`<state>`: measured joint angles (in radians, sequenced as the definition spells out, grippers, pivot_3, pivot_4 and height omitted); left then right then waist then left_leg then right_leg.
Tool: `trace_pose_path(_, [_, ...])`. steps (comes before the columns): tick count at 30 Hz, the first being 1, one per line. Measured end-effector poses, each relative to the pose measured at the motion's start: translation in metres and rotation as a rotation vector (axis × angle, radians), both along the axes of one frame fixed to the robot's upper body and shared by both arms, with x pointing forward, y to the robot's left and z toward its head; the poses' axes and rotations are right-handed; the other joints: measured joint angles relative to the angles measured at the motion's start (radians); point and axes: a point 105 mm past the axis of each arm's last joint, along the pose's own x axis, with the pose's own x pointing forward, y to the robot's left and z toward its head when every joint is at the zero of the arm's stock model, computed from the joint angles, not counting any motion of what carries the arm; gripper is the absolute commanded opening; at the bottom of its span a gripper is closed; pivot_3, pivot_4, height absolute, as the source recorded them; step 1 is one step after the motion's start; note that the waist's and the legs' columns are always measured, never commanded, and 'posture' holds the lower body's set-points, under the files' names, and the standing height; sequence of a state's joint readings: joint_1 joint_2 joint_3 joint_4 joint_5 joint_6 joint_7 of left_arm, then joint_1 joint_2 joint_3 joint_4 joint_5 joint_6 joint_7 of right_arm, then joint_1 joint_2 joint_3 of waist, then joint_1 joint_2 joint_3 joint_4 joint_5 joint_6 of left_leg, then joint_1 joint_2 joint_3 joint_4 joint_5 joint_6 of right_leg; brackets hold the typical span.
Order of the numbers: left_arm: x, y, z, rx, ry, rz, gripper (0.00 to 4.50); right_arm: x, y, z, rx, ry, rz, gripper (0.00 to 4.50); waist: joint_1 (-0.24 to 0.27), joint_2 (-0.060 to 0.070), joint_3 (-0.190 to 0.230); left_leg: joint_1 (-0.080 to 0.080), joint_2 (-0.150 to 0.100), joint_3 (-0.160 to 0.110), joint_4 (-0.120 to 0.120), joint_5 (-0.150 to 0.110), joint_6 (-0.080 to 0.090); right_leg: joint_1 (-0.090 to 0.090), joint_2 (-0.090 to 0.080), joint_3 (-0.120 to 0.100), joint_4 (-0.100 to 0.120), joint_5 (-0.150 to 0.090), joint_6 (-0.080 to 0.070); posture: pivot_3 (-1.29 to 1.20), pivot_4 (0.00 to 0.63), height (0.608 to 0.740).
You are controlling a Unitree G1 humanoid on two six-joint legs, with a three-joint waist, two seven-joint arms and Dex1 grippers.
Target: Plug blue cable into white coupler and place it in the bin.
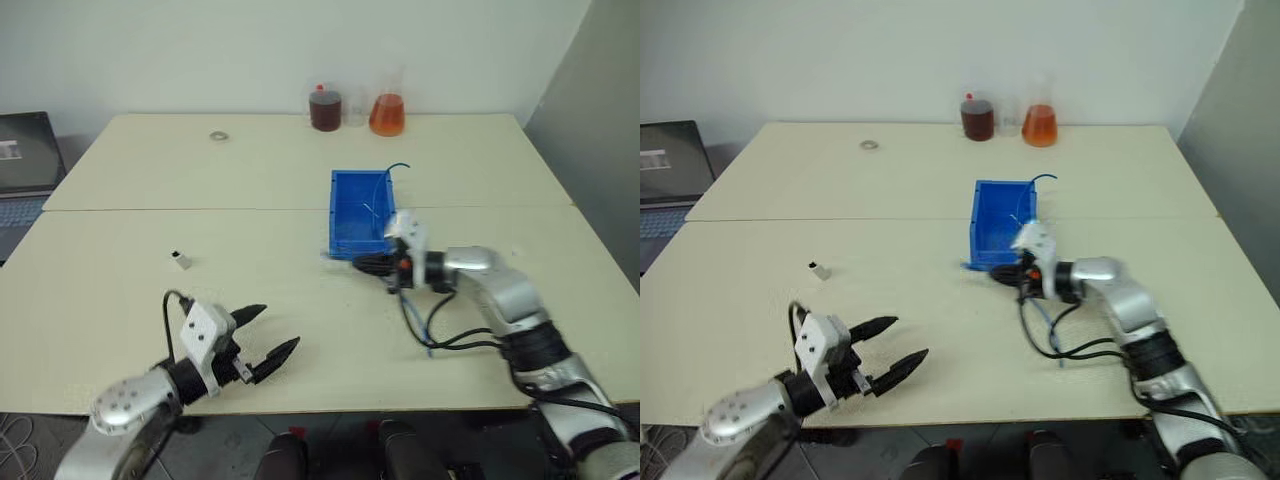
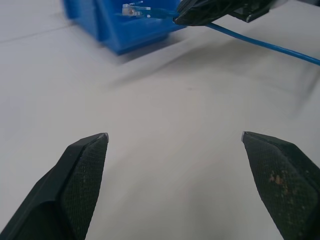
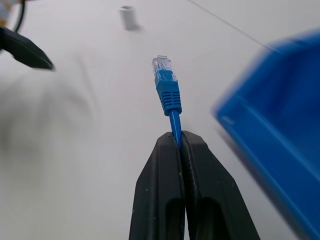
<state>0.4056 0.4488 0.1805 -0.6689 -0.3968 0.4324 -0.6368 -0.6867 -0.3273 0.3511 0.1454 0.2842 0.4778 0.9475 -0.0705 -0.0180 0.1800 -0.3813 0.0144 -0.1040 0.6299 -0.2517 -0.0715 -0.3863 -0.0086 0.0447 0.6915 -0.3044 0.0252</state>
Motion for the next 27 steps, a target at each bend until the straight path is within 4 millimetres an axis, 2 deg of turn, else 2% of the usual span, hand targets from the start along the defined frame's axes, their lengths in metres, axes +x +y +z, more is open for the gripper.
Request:
trace_pose_path(2, [-0.006, 0.007, -0.004, -0.001, -0.002, 0.108, 4.5, -0.004, 0.021, -0.006, -0.021, 0.0, 0.068, 0.01, 0.021, 0.0, 0.0, -0.001, -0.001, -0.003, 0.0, 0.0, 0.0, 0.0, -0.002, -0.001, -0.001, 0.0, 0.0, 0.0, 0.15, 0.74])
trace_pose_path(5, [-0.017, 0.017, -0.014, 0.001, 0.011, 0.272, 4.5, -0.003, 0.042, -0.01, -0.069, -0.064, 0.149, 0.01, 0.03, 0.0, 0.0, -0.001, -0.003, -0.001, 0.0, 0.0, 0.0, 0.001, -0.004, -0.003, -0.004, 0.001, 0.002, 0.0, 0.15, 0.74])
trace_pose_path(11, [-0.035, 0.034, -0.028, -0.01, 0.011, 0.525, 4.5, 0.01, 0.049, -0.041, -0.189, -0.114, 0.165, 0.01, 0.032, -0.001, 0.0, -0.001, -0.004, 0.004, 0.0, 0.0, 0.0, 0.002, -0.005, -0.001, -0.01, 0.003, 0.004, 0.0, 0.15, 0.74])
trace_pose_path(13, [-0.037, 0.032, -0.032, -0.015, 0.018, 0.543, 4.5, 0.012, 0.05, -0.045, -0.21, -0.125, 0.168, 0.01, 0.032, -0.001, 0.0, -0.002, -0.004, 0.003, 0.0, 0.0, 0.0, 0.002, -0.005, -0.001, -0.01, 0.003, 0.004, 0.0, 0.15, 0.74])
trace_pose_path(18, [-0.028, 0.026, -0.037, -0.021, 0.0, 0.527, 4.5, 0.008, 0.068, -0.048, -0.19, -0.128, 0.202, 0.01, 0.026, 0.001, 0.001, -0.001, -0.002, 0.003, -0.001, 0.0, 0.0, 0.001, 0.0, -0.001, -0.009, 0.004, 0.002, 0.0, 0.15, 0.74])
trace_pose_path(20, [-0.026, 0.028, -0.04, -0.01, 0.002, 0.517, 4.5, 0.008, 0.068, -0.05, -0.2, -0.135, 0.205, 0.01, 0.024, 0.001, 0.001, -0.001, -0.002, 0.003, -0.001, 0.0, 0.0, 0.001, -0.001, -0.001, -0.009, 0.004, 0.002, 0.0, 0.15, 0.74])
trace_pose_path(22, [-0.026, 0.028, -0.042, -0.008, 0.002, 0.509, 4.5, 0.009, 0.067, -0.05, -0.202, -0.139, 0.203, 0.49, 0.024, 0.001, 0.001, -0.001, -0.002, 0.003, -0.001, 0.0, 0.0, 0.001, -0.001, -0.001, -0.009, 0.004, 0.002, 0.0, 0.15, 0.74])
trace_pose_path(23, [-0.026, 0.028, -0.043, -0.005, 0.003, 0.503, 4.5, 0.01, 0.067, -0.05, -0.204, -0.143, 0.201, 0.58, 0.024, 0.001, 0.001, -0.001, -0.002, 0.003, -0.001, 0.0, 0.0, 0.001, -0.001, -0.001, -0.009, 0.004, 0.001, 0.0, 0.15, 0.74])
trace_pose_path(27, [-0.025, 0.031, -0.048, 0.003, 0.006, 0.495, 4.5, 0.014, 0.061, -0.05, -0.213, -0.147, 0.182, 1.58, 0.021, 0.002, 0.002, -0.001, -0.002, 0.003, -0.002, 0.0, 0.0, 0.001, -0.001, -0.001, -0.009, 0.004, 0.001, 0.0, 0.15, 0.74])
